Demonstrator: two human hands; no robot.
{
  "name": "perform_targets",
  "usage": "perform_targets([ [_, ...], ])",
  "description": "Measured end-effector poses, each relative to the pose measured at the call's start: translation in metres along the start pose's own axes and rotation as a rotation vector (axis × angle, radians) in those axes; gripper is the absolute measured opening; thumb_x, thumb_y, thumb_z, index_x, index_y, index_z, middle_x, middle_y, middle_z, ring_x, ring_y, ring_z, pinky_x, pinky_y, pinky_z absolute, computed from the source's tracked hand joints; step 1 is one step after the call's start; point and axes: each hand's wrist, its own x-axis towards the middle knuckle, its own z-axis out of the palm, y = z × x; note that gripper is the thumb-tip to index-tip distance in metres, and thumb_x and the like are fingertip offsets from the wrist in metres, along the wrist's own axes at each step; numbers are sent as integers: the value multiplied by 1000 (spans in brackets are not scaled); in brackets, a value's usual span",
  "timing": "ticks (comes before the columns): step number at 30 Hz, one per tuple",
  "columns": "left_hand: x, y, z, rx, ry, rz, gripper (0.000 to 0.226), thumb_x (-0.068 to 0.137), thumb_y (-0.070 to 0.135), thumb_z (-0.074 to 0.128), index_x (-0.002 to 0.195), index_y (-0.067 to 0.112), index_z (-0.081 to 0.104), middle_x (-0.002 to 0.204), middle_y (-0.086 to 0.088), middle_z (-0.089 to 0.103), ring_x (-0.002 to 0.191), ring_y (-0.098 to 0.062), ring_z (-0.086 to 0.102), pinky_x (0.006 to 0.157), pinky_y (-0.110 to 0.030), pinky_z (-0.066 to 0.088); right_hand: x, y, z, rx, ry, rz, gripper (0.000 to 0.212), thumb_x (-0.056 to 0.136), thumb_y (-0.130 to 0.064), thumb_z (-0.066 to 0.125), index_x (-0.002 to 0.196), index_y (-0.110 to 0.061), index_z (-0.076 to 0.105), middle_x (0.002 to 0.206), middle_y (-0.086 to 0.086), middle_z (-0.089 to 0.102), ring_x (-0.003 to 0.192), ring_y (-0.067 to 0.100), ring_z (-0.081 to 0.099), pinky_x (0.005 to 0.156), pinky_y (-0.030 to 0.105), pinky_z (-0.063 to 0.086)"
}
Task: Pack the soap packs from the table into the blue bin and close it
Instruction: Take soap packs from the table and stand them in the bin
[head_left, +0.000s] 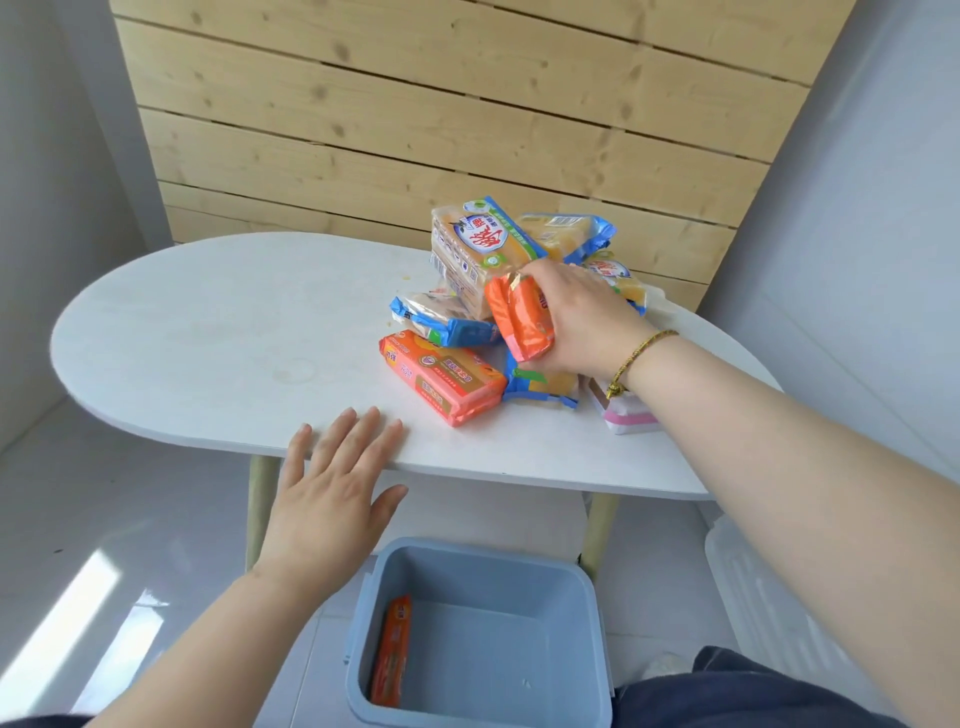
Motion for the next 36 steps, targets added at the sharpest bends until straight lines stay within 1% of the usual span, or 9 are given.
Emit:
perform_targets([
  [5,-10,5,-6,-166,78,-31,53,79,35,44,126,11,54,137,-12,49,131,-34,39,112,-42,15,-22,-24,-24,226,130,17,61,62,-18,77,113,-1,48,103,11,58,88,19,50,65,16,27],
  [8,-18,13,-13,-179,199,101,45,78,31,42,106,5,66,112,-16,68,111,-35,60,102,-35,25,-43,-43,-41,344,163,75,64,55,-25,81,107,-9,49,88,-1,56,76,14,49,61,16,30],
  [10,-27,18,-10,-272,268,150,40,77,27,43,98,5,68,97,-12,72,106,-26,56,93,-32,31,-62,-52,-47,444,140,133,63,51,-33,81,100,-23,44,77,-16,53,65,8,48,62,8,35],
  [13,-48,20,15,-400,175,38,23,80,19,60,98,6,69,95,-10,71,95,-24,62,82,-32,50,-95,-60,-38,555,-5,192,67,53,-25,84,101,-33,37,83,-27,48,70,-3,50,71,-4,34],
  [19,-66,-4,81,-444,-266,-294,46,93,28,47,136,18,37,141,-1,43,128,-21,42,103,-30,34,-137,-66,15,707,-464,197,60,58,-27,83,92,-49,39,81,-28,52,73,-12,53,67,2,40],
  [23,-70,-12,115,-477,-430,-446,52,94,28,44,141,16,26,148,-4,32,132,-23,35,105,-32,32,-156,-65,91,516,-751,301,68,58,-46,76,112,-33,38,92,-16,50,83,9,52,70,20,39],
  [30,-64,-1,160,-479,-566,-503,57,95,27,42,144,18,17,153,-5,18,137,-25,26,110,-34,27,-184,-44,215,746,-819,849,100,66,-40,71,142,-31,7,130,2,51,106,21,58,92,29,46],
  [34,-68,-5,177,-494,-564,-478,63,94,19,41,146,23,5,157,1,3,139,-23,24,107,-34,30,-181,-41,264,651,-801,994,59,69,-43,64,116,-25,34,115,2,60,95,24,59,80,27,45],
  [36,-71,-11,185,-507,-536,-460,66,93,14,39,145,25,1,157,4,0,137,-22,30,103,-33,35,-176,-41,287,567,-829,1029,57,70,-45,63,114,-21,34,117,5,58,101,26,59,80,28,43],
])
